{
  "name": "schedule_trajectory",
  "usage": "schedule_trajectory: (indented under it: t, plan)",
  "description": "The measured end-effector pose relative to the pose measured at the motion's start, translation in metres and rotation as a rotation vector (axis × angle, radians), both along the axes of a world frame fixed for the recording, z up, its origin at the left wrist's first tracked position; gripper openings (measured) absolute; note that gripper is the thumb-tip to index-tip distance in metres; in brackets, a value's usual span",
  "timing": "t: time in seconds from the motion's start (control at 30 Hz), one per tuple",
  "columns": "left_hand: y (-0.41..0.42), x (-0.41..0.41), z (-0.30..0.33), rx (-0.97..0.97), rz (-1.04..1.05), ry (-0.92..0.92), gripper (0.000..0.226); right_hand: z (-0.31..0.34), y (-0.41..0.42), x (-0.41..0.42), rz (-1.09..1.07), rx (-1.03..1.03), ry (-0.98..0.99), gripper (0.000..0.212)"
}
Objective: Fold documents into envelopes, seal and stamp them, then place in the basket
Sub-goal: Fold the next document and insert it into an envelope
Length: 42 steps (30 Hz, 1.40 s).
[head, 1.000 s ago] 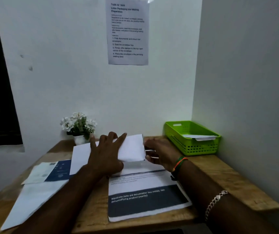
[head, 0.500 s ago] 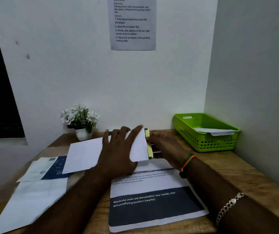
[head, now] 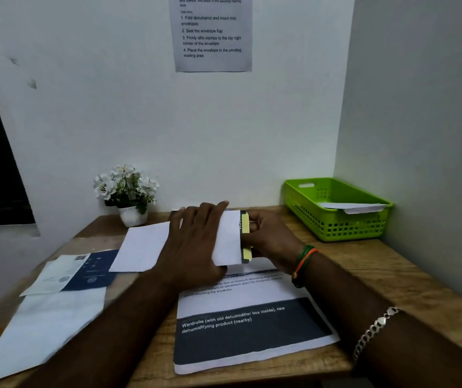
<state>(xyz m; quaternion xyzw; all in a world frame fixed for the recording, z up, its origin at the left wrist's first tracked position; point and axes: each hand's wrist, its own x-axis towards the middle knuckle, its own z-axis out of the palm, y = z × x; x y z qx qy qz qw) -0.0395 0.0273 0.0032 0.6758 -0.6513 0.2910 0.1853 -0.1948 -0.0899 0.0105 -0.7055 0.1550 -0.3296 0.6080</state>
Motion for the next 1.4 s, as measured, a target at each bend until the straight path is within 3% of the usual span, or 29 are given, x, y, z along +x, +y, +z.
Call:
schedule_trajectory:
  t: [0.23, 0.37, 0.5, 0.63, 0.77, 0.9, 1.13, 1.27, 1.4]
  plan:
    - [0.001, 0.001, -0.002, 0.036, 0.045, -0.110, 0.113, -0.005, -0.008, 0.001, -0.156, -0.173, -0.006, 0.031]
    - [0.002, 0.005, 0.002, 0.049, 0.032, -0.124, 0.111, -0.007, -0.012, 0.001, -0.281, -0.265, 0.089, 0.025]
    - [0.004, 0.010, 0.008, 0.009, 0.048, -0.125, 0.104, -0.003, -0.011, 0.000, -0.257, -0.151, 0.075, 0.011]
    - [0.010, 0.024, 0.009, 0.006, 0.116, -0.055, 0.100, 0.010, -0.021, -0.011, -0.291, -0.104, 0.088, 0.013]
    - [0.018, 0.042, 0.010, -0.010, 0.163, 0.018, 0.098, 0.006, -0.039, -0.026, -0.439, -0.668, 0.447, 0.015]
    - [0.023, 0.048, 0.006, 0.016, 0.170, 0.118, 0.103, -0.005, -0.037, -0.031, -0.324, -0.754, 0.853, 0.063]
    - [0.023, 0.054, -0.001, 0.095, 0.083, 0.279, 0.102, -0.004, -0.040, -0.031, -0.274, -0.650, 0.749, 0.046]
    - [0.022, 0.058, -0.004, 0.066, 0.071, 0.319, 0.096, 0.001, -0.041, -0.035, -0.273, -0.585, 0.583, 0.025]
    - [0.022, 0.058, -0.005, 0.065, 0.065, 0.369, 0.094, 0.018, -0.045, -0.047, -0.341, -0.482, 0.354, 0.017]
